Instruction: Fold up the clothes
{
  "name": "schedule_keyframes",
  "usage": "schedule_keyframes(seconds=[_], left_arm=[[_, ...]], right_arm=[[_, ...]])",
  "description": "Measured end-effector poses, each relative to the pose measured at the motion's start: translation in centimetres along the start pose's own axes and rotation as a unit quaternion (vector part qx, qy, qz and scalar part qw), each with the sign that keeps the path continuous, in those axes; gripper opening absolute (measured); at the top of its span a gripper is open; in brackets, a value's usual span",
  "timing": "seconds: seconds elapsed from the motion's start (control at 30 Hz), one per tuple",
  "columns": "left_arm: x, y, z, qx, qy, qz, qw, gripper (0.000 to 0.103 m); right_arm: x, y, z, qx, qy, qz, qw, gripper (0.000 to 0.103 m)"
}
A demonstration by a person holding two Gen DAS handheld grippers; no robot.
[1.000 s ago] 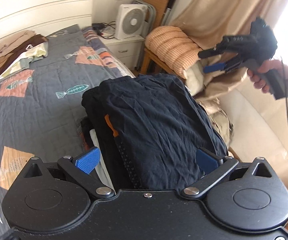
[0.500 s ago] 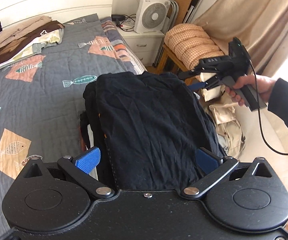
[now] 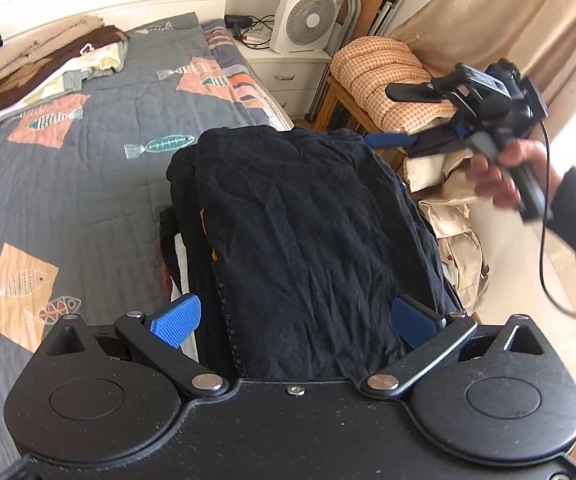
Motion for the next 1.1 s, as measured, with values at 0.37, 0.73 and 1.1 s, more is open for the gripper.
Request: schedule_keyframes(seconds=[0.37,0.73,1.1], left_arm=[[2.3,-0.1,-0.3,-0.015,0.024,-0.006,0.9996,0.103],[2.8,-1.4,0.1,-0.01,0.032,0.003,0.9994,0.103],[0.4,-6.0,7.2,0.291,-0.04,-0.09,0.9517,0.103]], right_arm=[[-5.3,-10.9,-0.6,-0.095,-0.077,0.157,0.98,0.071],[-8.3,-15.1,-4.6,-0.131,-0.169,0.192,0.958,0.074],[-1.9,-6.4,-2.0,-0.168,-0.048,0.111,0.978,0.077]])
Point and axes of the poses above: each gripper's, at about its wrist camera, not at the fingertips, and z roughly the way its jaws point, y to its left, x to its underside, the point moved 9 cm from there along z, roughly the way its jaws point, and after that the axes turned 12 degrees about z, right-handed, at the moved point
